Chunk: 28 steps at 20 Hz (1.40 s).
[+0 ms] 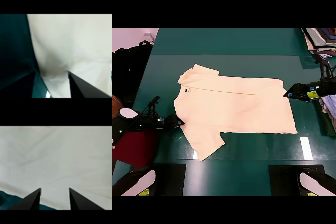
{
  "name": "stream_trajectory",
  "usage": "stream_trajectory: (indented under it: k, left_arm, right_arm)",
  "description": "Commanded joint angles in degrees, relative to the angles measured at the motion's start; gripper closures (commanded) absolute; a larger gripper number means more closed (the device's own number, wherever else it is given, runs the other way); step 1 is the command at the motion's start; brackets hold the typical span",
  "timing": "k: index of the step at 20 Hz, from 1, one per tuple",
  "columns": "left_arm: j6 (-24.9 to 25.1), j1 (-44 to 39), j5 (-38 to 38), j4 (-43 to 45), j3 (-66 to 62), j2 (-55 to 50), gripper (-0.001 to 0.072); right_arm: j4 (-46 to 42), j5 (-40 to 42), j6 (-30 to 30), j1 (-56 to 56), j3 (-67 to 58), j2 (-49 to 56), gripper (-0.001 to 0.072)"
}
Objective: Fold the shirts.
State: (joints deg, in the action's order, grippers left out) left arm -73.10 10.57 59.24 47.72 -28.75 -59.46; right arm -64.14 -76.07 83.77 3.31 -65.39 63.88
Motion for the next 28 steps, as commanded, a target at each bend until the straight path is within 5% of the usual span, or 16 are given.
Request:
stream_trajectory:
  k: [1,4,5,6,10,14,16,17,21,22,23,28]
  left_arm:
    - [0.7,-5.5,-0.9,0.0,0.0,-1.0,0.0228]
    - [-2.2,-8.0,-3.7,0.1,-0.1,-1.0,0.0230]
    - [-2.5,-8.0,-3.5,0.5,-0.6,-1.0,0.0408]
    - [-2.4,-8.0,-2.9,0.7,-1.4,-1.0,0.0689]
    - [-2.3,-8.0,2.2,1.6,-7.5,-0.7,0.0683]
    - [-1.4,-8.0,4.9,1.6,-11.8,-0.2,0.0683]
    - [-1.4,-8.0,4.7,1.6,-12.1,-0.2,0.0683]
    - [-1.4,-8.0,4.5,1.6,-12.1,-0.2,0.0683]
    - [-1.5,-8.0,3.3,1.5,-12.1,-0.2,0.0683]
    - [-1.5,-8.0,3.1,1.5,-12.1,-0.2,0.0683]
    - [-1.5,-8.0,3.0,1.5,-12.1,-0.2,0.0683]
    - [-1.5,-8.0,2.8,1.6,-12.1,-0.2,0.0683]
  right_arm:
    - [0.1,0.0,0.4,0.0,0.0,0.0,0.0305]
    - [-0.1,-0.6,0.4,-0.3,0.0,0.0,0.0305]
    - [-0.1,-1.1,0.4,-1.0,0.0,0.0,0.0305]
    - [0.0,-2.0,0.4,-1.9,0.0,0.0,0.0305]
    - [-0.7,-9.0,-0.8,-8.7,1.7,-0.4,0.0305]
    - [-3.8,-6.3,-2.4,-19.4,14.8,-5.7,0.0299]
    - [-3.2,-6.0,-3.6,-26.4,21.6,-7.5,0.0167]
    - [-3.0,-6.0,-4.5,-29.4,24.4,-7.9,0.0155]
    - [-2.0,-3.0,-5.9,-36.9,33.0,-8.0,0.0176]
    - [0.2,-1.7,-7.2,-37.0,34.7,-8.0,0.0274]
    - [2.4,-0.3,-8.1,-36.7,35.9,-8.0,0.0286]
    - [4.6,7.0,-8.2,-30.2,37.1,-7.9,0.0286]
